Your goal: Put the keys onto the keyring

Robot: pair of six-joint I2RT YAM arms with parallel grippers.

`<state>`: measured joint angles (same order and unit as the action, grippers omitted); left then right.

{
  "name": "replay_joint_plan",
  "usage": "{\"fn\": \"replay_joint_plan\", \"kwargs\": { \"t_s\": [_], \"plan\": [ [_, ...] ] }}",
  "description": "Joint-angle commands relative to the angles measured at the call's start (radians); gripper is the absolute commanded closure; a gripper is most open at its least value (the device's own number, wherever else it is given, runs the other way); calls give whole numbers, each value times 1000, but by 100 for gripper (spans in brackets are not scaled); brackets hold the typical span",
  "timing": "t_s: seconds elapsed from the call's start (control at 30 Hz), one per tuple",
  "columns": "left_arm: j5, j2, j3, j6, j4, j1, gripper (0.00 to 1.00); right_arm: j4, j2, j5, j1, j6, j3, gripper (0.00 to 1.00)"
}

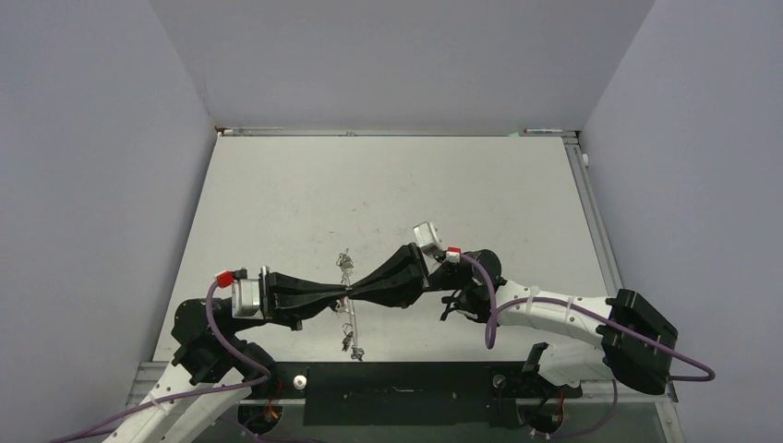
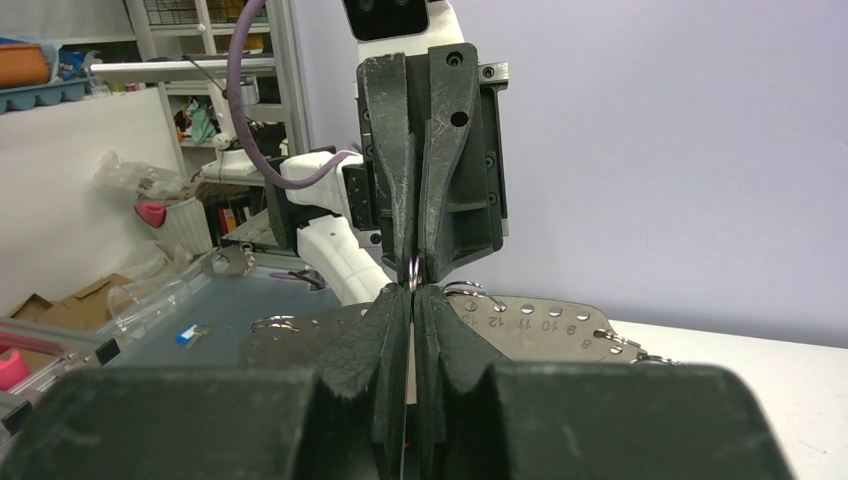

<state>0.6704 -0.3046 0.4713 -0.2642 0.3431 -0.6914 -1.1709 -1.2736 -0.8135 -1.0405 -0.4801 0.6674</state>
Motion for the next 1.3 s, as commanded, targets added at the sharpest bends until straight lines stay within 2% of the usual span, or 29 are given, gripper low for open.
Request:
{"fn": "replay_joint_plan", "kwargs": {
  "t_s": [0.0, 0.17, 0.37, 0.5, 0.6, 0.8, 0.93, 1.13, 1.17, 1.23, 1.27],
  "plan": [
    [-46, -29, 46, 47, -113, 6, 100, -20, -3, -34, -26, 26, 74, 92],
    [-60, -23, 72, 84, -174, 6, 100, 263, 63, -7, -27, 184, 103, 73],
    [-58, -22, 95, 115, -218, 6, 100, 608, 137, 62, -24, 383, 152, 64],
    [-43, -30, 111, 134, -241, 6, 100, 745, 163, 114, -16, 463, 181, 63],
    [-31, -34, 118, 145, -256, 6, 100, 801, 168, 143, -9, 493, 196, 66],
    [-9, -41, 121, 151, -257, 6, 100, 828, 149, 150, -4, 515, 216, 85],
    [-3, -41, 127, 167, -276, 6, 100, 849, 142, 151, -2, 532, 227, 94],
    [-3, -49, 140, 187, -305, 6, 100, 872, 139, 120, 0, 557, 232, 95],
    [-10, -48, 139, 183, -304, 6, 94, 861, 144, 119, 3, 554, 225, 95],
    [-13, -34, 132, 169, -293, 6, 65, 822, 157, 118, 14, 537, 208, 95],
    [-16, -22, 125, 160, -281, 6, 57, 796, 164, 115, 23, 521, 198, 95]
  ]
}}
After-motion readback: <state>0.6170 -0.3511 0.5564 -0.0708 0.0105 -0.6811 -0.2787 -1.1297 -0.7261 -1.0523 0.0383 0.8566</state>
